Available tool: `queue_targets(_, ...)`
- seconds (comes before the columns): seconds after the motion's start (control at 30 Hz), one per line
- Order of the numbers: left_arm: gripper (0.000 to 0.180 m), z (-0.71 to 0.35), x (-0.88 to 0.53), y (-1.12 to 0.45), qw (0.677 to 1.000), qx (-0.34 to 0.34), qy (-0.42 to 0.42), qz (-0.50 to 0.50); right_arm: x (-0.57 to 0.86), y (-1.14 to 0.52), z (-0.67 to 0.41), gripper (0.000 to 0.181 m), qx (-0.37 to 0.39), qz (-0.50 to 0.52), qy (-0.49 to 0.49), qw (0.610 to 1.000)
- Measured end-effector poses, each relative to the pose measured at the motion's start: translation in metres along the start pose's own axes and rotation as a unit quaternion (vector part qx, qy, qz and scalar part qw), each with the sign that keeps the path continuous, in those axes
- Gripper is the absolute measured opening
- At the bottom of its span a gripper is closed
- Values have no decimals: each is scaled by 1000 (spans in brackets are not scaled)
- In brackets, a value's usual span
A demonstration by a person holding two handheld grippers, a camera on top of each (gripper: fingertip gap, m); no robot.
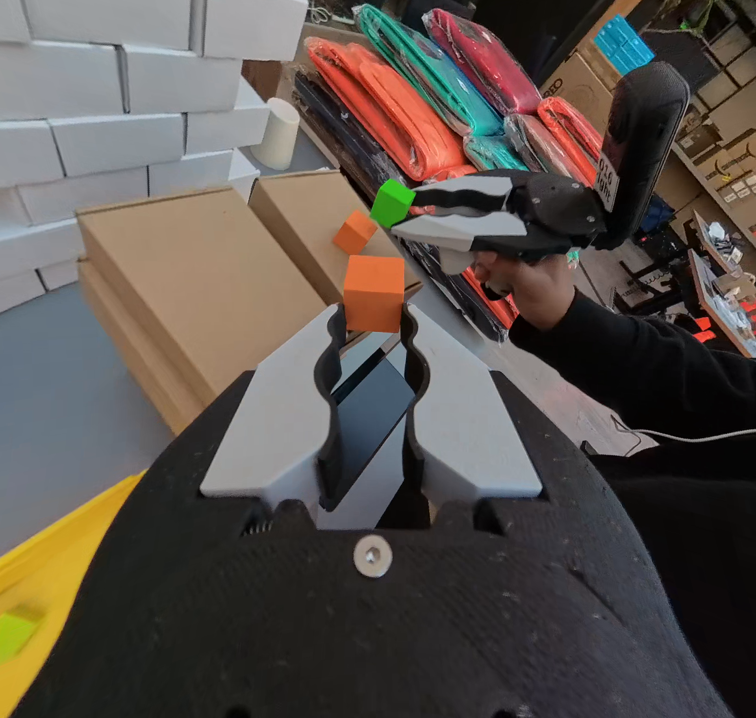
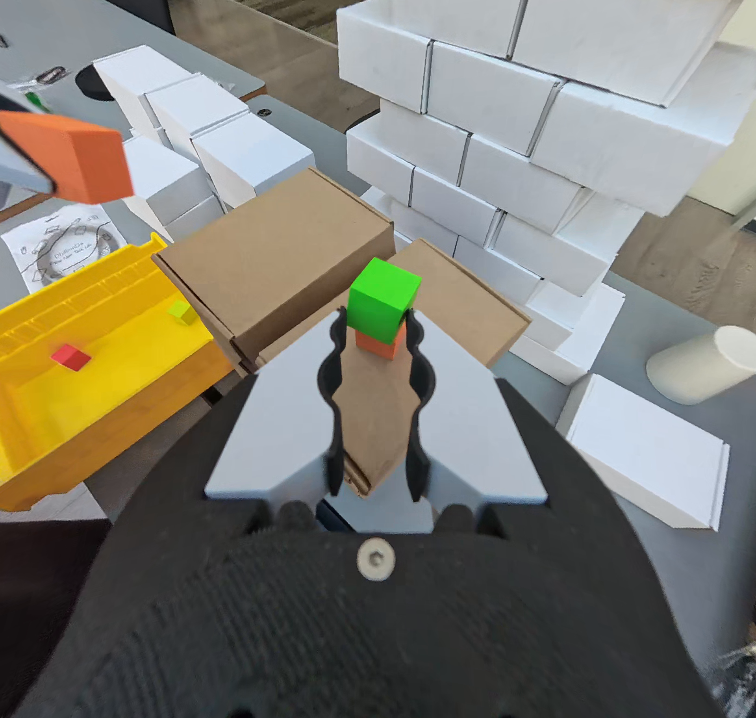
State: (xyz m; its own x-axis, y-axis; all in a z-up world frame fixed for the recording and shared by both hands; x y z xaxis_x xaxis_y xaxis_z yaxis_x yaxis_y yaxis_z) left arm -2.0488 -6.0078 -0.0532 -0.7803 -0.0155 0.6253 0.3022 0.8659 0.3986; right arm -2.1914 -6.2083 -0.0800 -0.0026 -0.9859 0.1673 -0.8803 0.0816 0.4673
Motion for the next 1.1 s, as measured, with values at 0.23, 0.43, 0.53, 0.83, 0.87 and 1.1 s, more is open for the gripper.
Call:
queue_targets(0.23,23,-31,19,-59,1000,-8,-21,4,5,-21,11,28,15,-37,36,999)
queue_targets(0.43,23,-41,24,-102,999,-27,-40,16,10,7,14,52,34,-25,25,999)
queue_targets(0.53,24,-41,22,-124,998,-45,-52,12,12,25,22,54,30,-19,7,999)
queue_targets(0.83,28,-33,8,-131,995,-87,-55,0,13,61,37,53,13,30,-30,999)
queue_targets(0.87,31,-33,6,-127,995,-84,-58,-6,12,63,35,53,14,33,-32,999)
queue_targets(1.1,40,-26,1,-63,999,-22,-44,21,-13,56,15,53,20,29,-19,999)
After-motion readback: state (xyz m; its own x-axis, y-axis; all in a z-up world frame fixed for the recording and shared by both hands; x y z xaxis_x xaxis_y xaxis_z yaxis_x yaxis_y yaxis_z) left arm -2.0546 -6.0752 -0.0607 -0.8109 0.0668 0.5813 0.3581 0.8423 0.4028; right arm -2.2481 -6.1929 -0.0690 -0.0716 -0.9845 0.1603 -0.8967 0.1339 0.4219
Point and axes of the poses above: each gripper's, where its closed fingertips meet, y back along the fingers, z out of its underside, x = y × z across the jaws, the point moved 8 cm from there along y, back along the fingers, and after that the axes turned 10 degrees about y, right-handed, at the moved point
